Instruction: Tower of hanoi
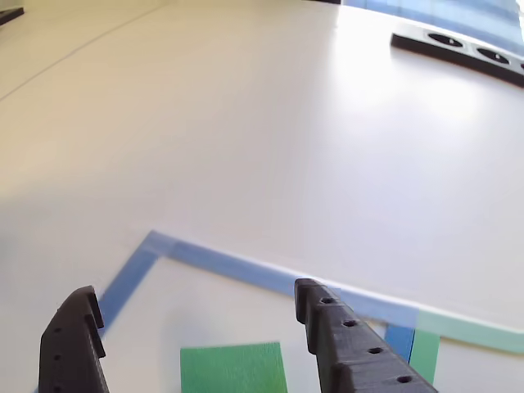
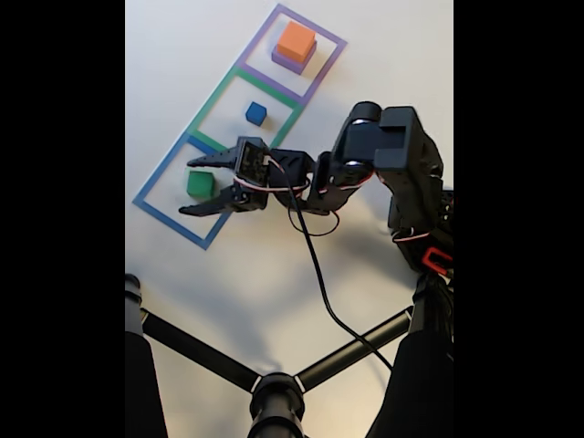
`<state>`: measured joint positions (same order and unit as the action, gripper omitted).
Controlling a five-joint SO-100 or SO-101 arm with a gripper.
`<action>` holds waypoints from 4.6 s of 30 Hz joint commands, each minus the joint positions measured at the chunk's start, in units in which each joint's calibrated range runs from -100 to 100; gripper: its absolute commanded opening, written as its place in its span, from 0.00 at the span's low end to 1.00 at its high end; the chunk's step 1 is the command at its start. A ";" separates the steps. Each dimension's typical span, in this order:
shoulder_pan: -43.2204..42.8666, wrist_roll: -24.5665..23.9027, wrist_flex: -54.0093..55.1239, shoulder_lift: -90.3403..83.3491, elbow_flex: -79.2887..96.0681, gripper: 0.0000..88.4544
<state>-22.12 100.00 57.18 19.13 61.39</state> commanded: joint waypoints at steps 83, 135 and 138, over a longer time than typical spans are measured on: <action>35.04 0.00 -1.13 -26.98 30.52 0.43; 29.86 0.00 17.81 7.64 13.07 0.29; 29.78 0.00 18.22 8.04 12.98 0.26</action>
<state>8.54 100.00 73.68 27.20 74.81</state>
